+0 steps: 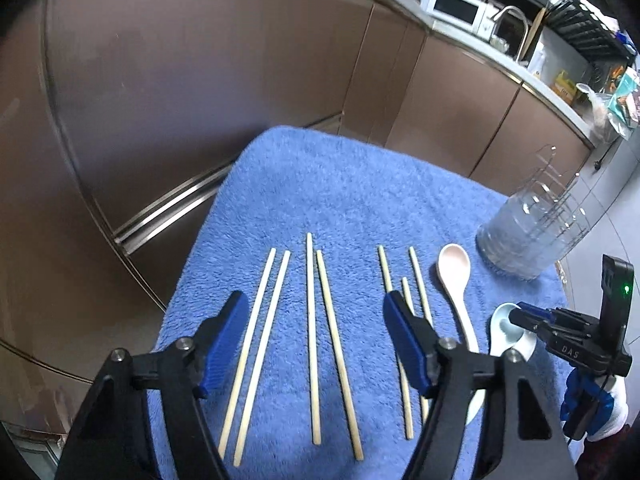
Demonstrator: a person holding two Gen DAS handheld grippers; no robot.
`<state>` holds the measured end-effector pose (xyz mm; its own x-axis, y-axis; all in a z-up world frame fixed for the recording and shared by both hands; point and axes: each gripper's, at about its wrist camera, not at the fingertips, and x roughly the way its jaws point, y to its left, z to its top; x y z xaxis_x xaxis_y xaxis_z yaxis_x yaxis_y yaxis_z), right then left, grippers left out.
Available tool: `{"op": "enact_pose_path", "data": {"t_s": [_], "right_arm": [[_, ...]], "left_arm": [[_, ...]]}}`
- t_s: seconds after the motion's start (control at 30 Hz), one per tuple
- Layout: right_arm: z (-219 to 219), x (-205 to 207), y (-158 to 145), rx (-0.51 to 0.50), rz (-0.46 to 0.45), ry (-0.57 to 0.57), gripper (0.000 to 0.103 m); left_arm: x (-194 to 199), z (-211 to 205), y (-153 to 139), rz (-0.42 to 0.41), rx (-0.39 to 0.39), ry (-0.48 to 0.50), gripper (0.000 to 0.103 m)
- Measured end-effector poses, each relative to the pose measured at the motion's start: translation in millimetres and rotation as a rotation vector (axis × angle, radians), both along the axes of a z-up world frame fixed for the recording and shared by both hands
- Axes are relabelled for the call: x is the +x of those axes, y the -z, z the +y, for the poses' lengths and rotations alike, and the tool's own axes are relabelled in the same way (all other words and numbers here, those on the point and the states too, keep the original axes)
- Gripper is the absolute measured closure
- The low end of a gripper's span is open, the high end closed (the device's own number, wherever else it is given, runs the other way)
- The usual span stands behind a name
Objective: Organize utensils
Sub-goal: 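Lower left tool to a chopstick while right tool lowers to the light-blue spoon, then close left tool on a chopstick while right tool closes on the light-blue spoon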
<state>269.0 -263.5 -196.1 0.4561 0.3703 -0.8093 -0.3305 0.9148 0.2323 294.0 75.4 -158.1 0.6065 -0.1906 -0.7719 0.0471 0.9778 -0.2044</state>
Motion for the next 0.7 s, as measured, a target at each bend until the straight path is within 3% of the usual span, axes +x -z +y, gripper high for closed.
{"op": "enact_pose_path", "data": {"t_s": [0.17, 0.37, 0.7], "right_arm": [[9, 12, 12, -0.004, 0.024, -0.047, 0.093], [11, 15, 14, -0.008, 0.017, -0.080, 0.093], [14, 14, 15, -0.006, 0.006, -0.096, 0.093]], "left_arm": [[31, 3, 17, 0.119, -0.016, 0.030, 0.055], [48, 6, 41, 0.251, -0.015, 0.052, 0.071], [55, -6, 49, 0.308, 0.017, 0.090, 0.085]]}}
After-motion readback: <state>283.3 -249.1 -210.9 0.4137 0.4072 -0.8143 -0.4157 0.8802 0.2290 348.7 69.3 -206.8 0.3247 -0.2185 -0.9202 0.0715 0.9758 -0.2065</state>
